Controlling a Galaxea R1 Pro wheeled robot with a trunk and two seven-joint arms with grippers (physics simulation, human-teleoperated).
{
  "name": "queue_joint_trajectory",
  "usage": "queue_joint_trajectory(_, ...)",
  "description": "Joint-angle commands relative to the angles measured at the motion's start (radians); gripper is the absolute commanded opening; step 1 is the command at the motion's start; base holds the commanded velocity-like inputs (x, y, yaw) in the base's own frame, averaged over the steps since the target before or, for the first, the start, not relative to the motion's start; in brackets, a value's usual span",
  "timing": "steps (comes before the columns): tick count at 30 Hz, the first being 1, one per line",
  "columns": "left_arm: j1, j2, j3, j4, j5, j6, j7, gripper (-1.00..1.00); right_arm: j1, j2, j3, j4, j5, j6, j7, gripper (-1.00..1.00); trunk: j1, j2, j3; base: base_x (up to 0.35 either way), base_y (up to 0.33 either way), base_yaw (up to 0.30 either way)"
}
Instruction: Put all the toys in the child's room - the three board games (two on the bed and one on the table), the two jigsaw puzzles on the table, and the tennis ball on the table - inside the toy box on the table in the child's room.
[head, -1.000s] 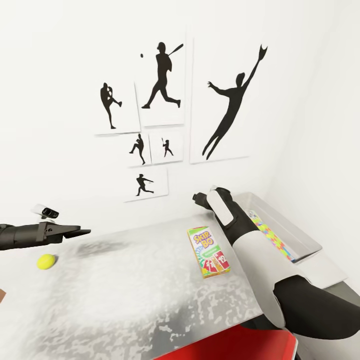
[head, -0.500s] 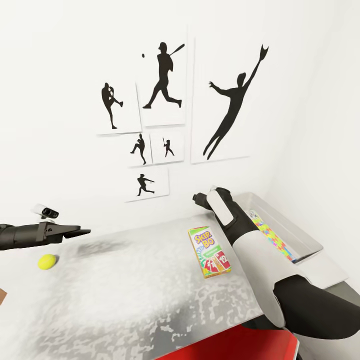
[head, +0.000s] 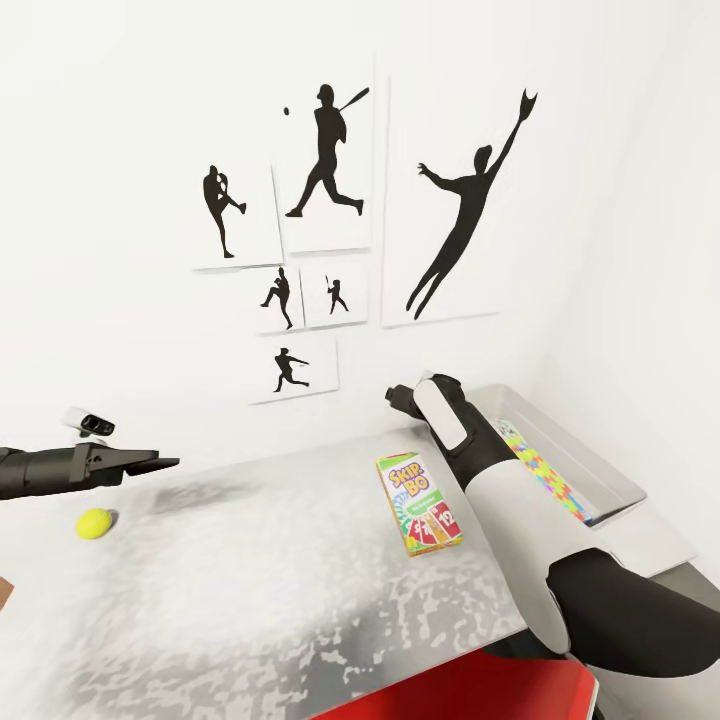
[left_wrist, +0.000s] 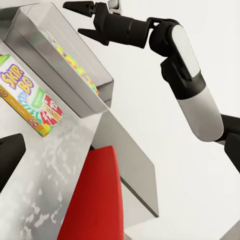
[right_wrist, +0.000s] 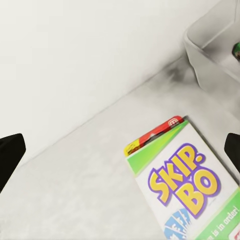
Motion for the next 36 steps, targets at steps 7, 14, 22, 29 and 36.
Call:
queue_joint_trajectory(7, -0.001, 0.000, 0.014, 0.000, 0.001, 0.011, -0.005, 1.00, -0.006, 0.000, 0.001, -0.001, -0.007, 0.004, -0.008, 1.00, 0.001, -0.002, -0.009, 0.000, 0.000, 0.018)
queue_joint_trajectory(14, -0.001, -0.002, 0.016, 0.001, 0.001, 0.010, -0.005, 1.00, -0.051, 0.000, -0.001, 0.028, -0.009, 0.020, -0.010, 1.00, 0.001, -0.002, -0.019, 0.000, 0.000, 0.058)
queue_joint_trajectory(22, -0.001, -0.001, 0.016, 0.000, 0.002, 0.011, -0.005, 1.00, -0.102, 0.000, -0.003, 0.081, -0.012, 0.070, -0.019, 1.00, 0.001, -0.002, -0.031, 0.000, 0.000, 0.063)
queue_joint_trajectory(29, -0.001, -0.001, 0.016, 0.000, 0.002, 0.011, -0.005, 1.00, -0.109, 0.000, -0.007, 0.088, -0.015, 0.098, -0.021, 1.00, 0.001, -0.002, -0.041, 0.000, 0.000, 0.063)
queue_joint_trajectory(36, -0.001, -0.001, 0.016, 0.000, 0.002, 0.011, -0.005, 1.00, -0.110, 0.000, -0.009, 0.091, -0.017, 0.107, -0.022, 1.00, 0.001, -0.002, -0.052, 0.000, 0.000, 0.064)
